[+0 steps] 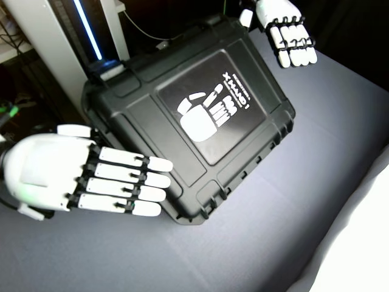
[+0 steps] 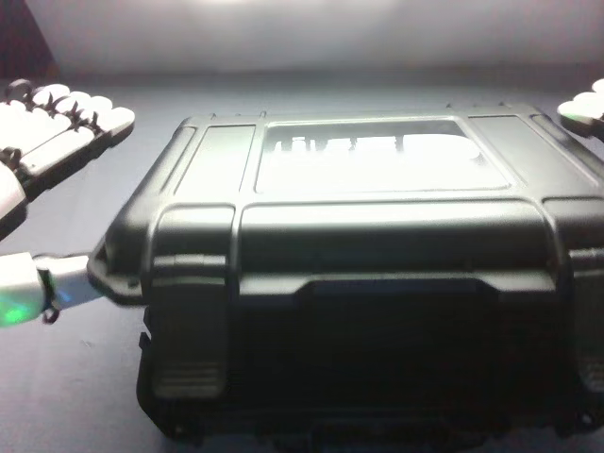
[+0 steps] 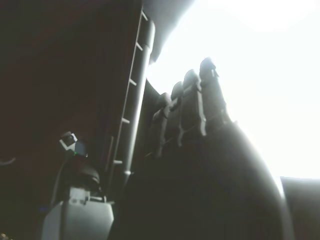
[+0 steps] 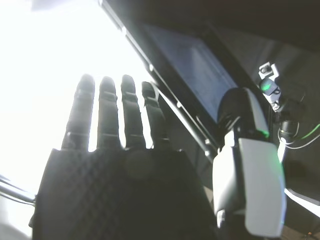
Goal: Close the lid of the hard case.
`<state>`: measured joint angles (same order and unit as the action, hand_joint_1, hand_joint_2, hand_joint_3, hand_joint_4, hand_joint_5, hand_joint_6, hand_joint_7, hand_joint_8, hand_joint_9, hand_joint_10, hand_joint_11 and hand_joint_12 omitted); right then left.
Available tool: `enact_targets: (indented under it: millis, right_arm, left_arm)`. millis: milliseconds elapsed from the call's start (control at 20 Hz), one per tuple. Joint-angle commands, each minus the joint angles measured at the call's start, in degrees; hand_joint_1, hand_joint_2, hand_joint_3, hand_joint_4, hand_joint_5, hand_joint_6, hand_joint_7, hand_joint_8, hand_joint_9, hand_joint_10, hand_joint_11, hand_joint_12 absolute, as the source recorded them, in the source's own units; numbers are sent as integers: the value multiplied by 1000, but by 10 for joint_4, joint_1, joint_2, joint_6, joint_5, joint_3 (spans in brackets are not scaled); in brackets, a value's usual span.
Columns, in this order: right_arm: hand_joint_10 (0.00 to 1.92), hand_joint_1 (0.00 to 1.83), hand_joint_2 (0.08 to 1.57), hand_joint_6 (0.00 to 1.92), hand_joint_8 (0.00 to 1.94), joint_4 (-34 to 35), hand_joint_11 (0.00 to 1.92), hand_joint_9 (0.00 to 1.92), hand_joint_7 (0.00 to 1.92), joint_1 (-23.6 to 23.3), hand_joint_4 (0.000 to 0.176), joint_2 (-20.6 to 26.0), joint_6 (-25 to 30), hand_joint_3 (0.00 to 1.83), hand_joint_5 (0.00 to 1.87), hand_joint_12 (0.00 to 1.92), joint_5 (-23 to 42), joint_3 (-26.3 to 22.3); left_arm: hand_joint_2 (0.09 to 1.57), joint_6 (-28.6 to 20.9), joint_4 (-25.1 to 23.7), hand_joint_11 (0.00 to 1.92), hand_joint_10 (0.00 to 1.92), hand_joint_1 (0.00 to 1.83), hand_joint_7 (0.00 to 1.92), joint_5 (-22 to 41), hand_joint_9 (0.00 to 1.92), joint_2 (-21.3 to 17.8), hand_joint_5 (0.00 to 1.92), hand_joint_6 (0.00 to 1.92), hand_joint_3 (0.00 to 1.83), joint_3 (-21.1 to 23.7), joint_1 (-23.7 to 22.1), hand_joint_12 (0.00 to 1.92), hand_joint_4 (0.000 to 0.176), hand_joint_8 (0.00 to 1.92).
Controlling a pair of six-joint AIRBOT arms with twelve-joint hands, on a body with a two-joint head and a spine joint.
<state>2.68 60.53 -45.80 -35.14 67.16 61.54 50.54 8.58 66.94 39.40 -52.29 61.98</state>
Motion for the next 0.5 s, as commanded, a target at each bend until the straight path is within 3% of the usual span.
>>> enact_targets:
  millis: [0, 250, 450]
  right_arm:
    - [7, 370, 1168, 5, 3, 23, 36, 48, 84, 0, 0, 6, 4, 0, 114, 59, 91, -1]
    - [4, 359, 1162, 1, 3, 42, 18, 52, 93, 42, 0, 19, 7, 0, 113, 58, 118, -17]
    - [1, 356, 1150, 1, 0, 45, 7, 48, 90, 55, 0, 30, 7, 0, 102, 61, 119, -24]
  left_arm:
    - [1215, -7, 21, 0, 0, 0, 0, 98, 0, -6, 0, 0, 4, 0, -3, 0, 0, 0]
    - [1180, -13, 31, 13, 0, 0, 0, 126, 0, -14, 0, 0, 0, 15, 32, 6, 0, 0]
    - [1210, -14, 69, 8, 0, 0, 0, 176, 0, -35, 0, 0, 5, 35, 99, 3, 0, 0]
